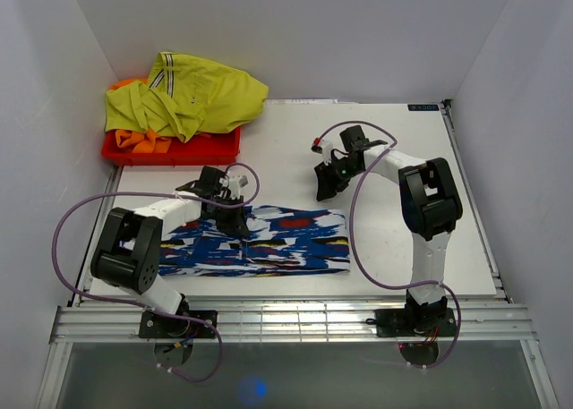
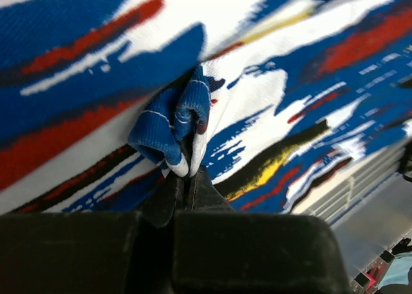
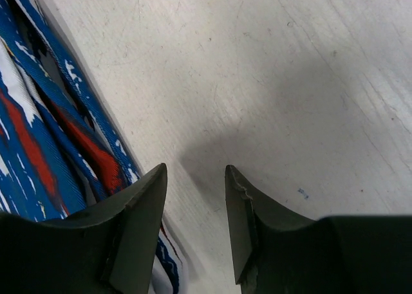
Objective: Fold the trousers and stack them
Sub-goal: Fold the trousers
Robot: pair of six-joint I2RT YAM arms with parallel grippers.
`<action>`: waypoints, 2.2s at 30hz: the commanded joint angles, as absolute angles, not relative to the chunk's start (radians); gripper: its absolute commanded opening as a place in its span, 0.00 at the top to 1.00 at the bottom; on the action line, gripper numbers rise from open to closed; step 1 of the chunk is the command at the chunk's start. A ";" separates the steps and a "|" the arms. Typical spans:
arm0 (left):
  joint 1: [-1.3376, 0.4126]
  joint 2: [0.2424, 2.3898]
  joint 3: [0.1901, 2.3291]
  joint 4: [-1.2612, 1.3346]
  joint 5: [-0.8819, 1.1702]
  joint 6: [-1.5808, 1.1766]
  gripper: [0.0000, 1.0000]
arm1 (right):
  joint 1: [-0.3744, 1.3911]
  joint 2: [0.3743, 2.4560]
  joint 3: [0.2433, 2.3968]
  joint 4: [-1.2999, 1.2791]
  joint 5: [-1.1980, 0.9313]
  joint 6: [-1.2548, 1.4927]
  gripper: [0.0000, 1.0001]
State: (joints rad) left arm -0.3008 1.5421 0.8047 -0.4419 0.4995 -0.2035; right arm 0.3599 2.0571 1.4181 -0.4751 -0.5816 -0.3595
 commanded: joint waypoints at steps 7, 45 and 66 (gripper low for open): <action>-0.288 1.612 0.824 -0.474 0.337 -0.215 1.00 | 0.354 1.968 1.397 -0.534 -0.489 -0.407 0.51; -0.334 1.737 0.997 -0.466 0.546 -0.245 1.00 | 0.123 1.751 1.009 -0.454 -0.723 -0.239 0.63; -0.186 1.577 0.963 -0.649 0.542 -0.250 1.00 | 0.132 1.710 1.304 -0.638 -0.759 -0.316 0.52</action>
State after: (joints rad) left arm -0.2554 1.5105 0.9947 -0.6106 0.5995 -0.2626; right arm 0.1226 1.7424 1.2999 -0.6132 -0.7460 -0.3035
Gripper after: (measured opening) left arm 0.026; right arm 0.483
